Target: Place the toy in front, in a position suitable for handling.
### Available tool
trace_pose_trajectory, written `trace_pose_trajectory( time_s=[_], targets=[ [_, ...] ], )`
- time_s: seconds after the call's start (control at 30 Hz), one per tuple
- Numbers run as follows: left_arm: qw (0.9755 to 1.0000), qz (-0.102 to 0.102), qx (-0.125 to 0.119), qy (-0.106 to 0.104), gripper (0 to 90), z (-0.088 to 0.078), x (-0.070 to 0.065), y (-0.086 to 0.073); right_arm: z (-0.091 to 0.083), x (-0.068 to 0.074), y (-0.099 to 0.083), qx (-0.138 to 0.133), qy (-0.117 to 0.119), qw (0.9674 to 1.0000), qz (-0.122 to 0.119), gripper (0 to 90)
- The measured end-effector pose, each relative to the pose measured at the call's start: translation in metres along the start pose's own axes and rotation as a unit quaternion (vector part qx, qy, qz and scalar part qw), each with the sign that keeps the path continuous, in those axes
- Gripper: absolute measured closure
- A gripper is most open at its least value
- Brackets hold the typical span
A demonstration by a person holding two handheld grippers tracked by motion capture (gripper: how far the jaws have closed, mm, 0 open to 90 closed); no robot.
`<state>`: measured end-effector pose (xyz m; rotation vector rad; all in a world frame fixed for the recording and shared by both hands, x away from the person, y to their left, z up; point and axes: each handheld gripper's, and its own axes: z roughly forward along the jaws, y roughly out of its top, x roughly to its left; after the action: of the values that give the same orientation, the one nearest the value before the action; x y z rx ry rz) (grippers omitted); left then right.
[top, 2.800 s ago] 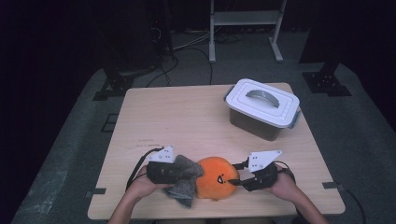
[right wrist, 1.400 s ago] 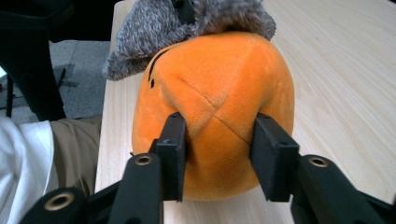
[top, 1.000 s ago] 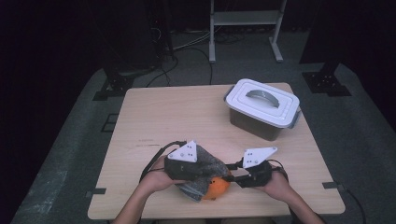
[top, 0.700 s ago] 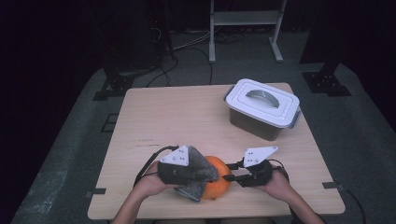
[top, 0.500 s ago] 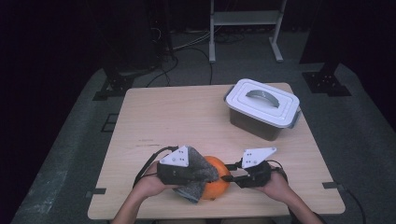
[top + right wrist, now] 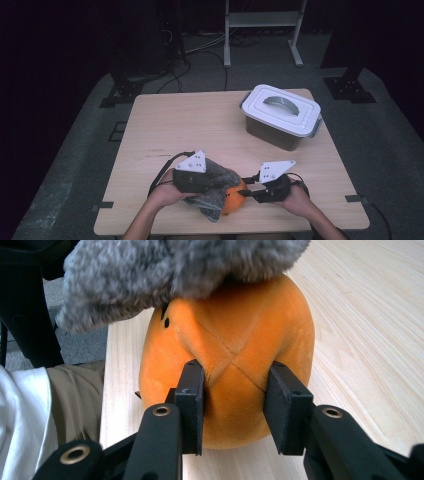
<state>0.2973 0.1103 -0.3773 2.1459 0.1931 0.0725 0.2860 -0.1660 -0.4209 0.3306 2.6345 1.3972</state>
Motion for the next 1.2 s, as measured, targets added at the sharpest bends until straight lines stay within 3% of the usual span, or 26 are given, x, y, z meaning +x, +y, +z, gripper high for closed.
trace_pose_trajectory(
  time_s=[0.17, 0.33, 0.57, 0.77, 0.87, 1.0, 1.13, 1.2],
  targets=[
    [0.9995, -0.032, -0.004, -0.004, 76.2, -0.006, 0.008, -0.022, -0.003, -0.007, -0.007, 0.004, 0.002, 0.9999, 0.016, 62.0],
    [0.999, -0.044, -0.009, -0.009, 76.2, -0.007, 0.01, -0.029, -0.003, -0.01, -0.009, 0.004, 0.006, 0.9997, 0.024, 60.5],
    [0.9989, -0.04, -0.007, -0.025, 76.2, -0.002, 0.004, -0.028, -0.003, -0.01, -0.006, 0.011, 0.028, 0.9984, 0.048, 35.6],
    [0.9986, -0.026, -0.001, -0.047, 76.2, 0.005, -0.004, -0.024, -0.001, -0.006, 0.006, 0.008, 0.037, 0.998, 0.051, 27.1],
    [0.9985, -0.022, 0.003, -0.049, 76.2, 0.007, -0.006, -0.023, 0.001, -0.008, 0.01, 0.007, 0.044, 0.9975, 0.056, 26.8],
    [0.9988, -0.026, 0.0, -0.041, 76.3, 0.004, -0.004, -0.023, 0.007, -0.01, 0.009, 0.011, 0.037, 0.9976, 0.058, 41.2],
    [0.9986, -0.034, -0.011, -0.038, 76.3, -0.001, -0.001, -0.023, 0.003, -0.006, 0.008, 0.005, 0.022, 0.9992, 0.034, 53.0],
    [0.9984, -0.039, -0.02, -0.036, 76.4, -0.005, 0.003, -0.022, 0.003, -0.006, 0.009, 0.005, 0.018, 0.9995, 0.027, 54.0]
  ],
)
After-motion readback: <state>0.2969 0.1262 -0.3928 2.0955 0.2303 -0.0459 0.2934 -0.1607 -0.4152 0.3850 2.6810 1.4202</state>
